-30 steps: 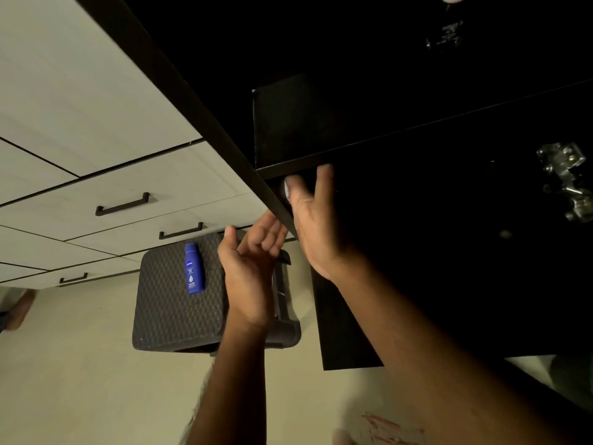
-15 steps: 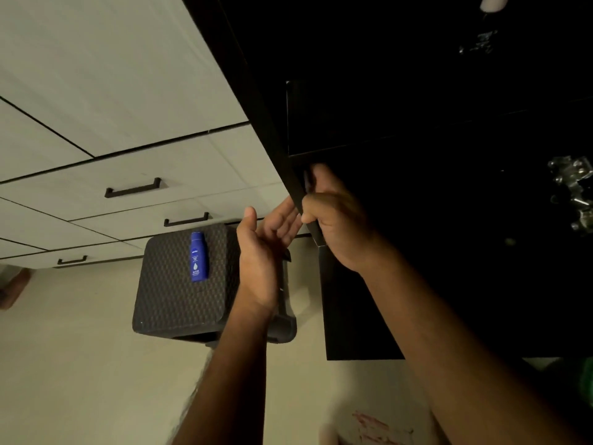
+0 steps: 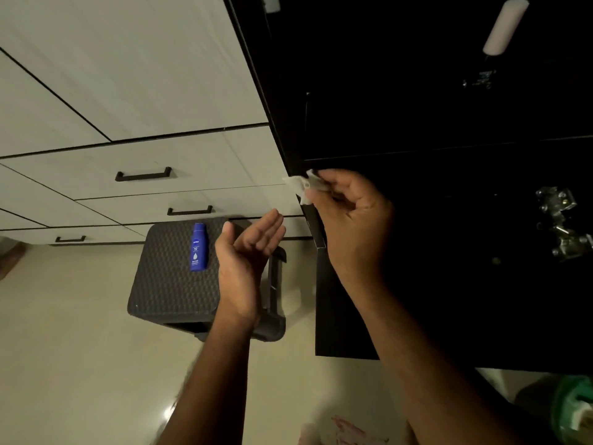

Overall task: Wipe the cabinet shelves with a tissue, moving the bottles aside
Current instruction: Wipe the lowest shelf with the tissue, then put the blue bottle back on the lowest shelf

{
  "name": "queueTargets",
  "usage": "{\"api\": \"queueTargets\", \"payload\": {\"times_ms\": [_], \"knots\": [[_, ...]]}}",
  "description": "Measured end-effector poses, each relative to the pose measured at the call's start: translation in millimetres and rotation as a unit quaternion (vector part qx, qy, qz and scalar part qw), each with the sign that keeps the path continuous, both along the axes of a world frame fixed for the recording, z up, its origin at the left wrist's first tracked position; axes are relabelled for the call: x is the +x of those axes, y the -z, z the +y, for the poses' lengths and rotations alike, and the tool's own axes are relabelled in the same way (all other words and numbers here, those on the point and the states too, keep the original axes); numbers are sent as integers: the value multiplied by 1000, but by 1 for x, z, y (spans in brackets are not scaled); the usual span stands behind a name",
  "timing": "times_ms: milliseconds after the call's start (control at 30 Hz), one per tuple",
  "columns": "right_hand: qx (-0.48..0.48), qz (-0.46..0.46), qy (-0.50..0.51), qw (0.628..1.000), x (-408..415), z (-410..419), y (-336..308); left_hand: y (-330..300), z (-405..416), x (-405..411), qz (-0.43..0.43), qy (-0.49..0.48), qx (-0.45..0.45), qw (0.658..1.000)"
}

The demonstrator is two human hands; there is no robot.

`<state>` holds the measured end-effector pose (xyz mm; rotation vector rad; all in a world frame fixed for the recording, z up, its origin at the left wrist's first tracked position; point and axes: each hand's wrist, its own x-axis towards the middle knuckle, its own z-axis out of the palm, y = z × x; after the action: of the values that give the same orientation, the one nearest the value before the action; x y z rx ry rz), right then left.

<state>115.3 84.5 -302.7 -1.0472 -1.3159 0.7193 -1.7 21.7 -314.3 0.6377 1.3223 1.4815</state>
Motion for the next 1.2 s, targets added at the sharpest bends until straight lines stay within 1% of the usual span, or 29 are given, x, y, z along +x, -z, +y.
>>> {"api": "queueTargets", "payload": {"times_ms": [100,167,233,300,333,400,533,600,667,867,1033,1200], "knots": [[-5,-21,-1,1000,-4,8,3,1,-8,-3,-13,-18,2,1000],[-40,-60,-9,997,-2,11,12,1,-12,-1,-17,-26,-2,1000],[-131,-127,-48,982,5,11,29,0,-17,4,-18,-35,-9,999],[-231,-191,-98,949,17,7,49,-1,-20,12,-19,-42,-27,999],[-263,-201,-111,937,24,4,57,-2,-22,16,-18,-47,-37,998],[-295,-181,-109,932,39,-1,65,-3,-25,25,-7,-59,-66,996],[-302,-140,-128,934,58,-22,57,-1,-38,37,117,-47,-138,982],[-312,-113,-141,933,62,-33,48,-1,-46,41,156,-20,-157,975],[-331,-87,-151,927,63,-40,43,-2,-54,42,171,-5,-167,971],[-376,-53,-207,902,58,-62,42,5,-71,27,160,-2,-180,971],[-385,-74,-255,884,18,-72,54,21,-74,-1,121,8,-183,976],[-341,-138,-261,892,-54,-69,72,34,-79,-61,79,-20,-179,981]]}}
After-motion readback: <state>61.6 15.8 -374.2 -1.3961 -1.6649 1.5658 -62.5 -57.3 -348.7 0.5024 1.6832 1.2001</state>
